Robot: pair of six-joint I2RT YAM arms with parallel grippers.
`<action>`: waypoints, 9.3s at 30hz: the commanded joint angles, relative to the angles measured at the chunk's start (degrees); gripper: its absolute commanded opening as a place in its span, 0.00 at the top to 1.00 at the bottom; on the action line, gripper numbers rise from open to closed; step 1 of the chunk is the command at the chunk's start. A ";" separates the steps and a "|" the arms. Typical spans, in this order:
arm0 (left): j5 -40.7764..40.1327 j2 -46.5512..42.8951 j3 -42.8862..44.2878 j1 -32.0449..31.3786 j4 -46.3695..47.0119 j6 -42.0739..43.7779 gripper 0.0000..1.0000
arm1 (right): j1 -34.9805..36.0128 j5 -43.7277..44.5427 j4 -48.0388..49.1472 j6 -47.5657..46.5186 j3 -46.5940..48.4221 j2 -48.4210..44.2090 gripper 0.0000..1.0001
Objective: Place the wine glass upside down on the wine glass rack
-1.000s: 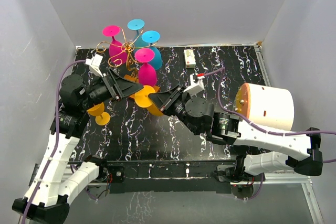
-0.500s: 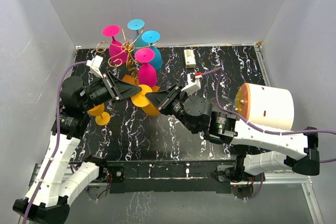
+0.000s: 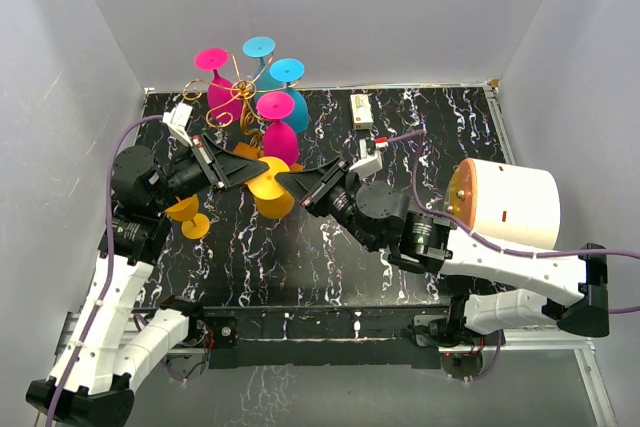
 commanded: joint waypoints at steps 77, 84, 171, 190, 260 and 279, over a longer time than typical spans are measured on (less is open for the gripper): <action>-35.18 18.81 16.93 10.28 -3.26 2.17 1.00 | -1.64 15.71 -1.98 -1.77 -10.20 -15.11 0.40; -35.67 18.89 16.98 10.99 -3.90 2.53 1.00 | -1.60 15.67 -2.36 -1.52 -10.45 -15.57 0.40; -38.22 8.68 15.93 8.41 -24.04 11.89 0.68 | -1.66 12.92 -3.41 1.03 -10.71 -14.32 0.41; -59.43 8.93 22.27 8.47 -41.40 34.04 0.62 | -1.65 11.00 -5.08 1.47 -11.31 -13.36 0.41; -24.14 8.41 7.79 13.85 -43.40 43.79 1.00 | -2.44 9.24 -12.36 7.61 -5.51 -2.16 0.44; -5.48 3.95 3.59 5.61 -32.88 41.00 1.00 | -8.16 -12.93 -8.15 25.02 -9.13 8.96 0.48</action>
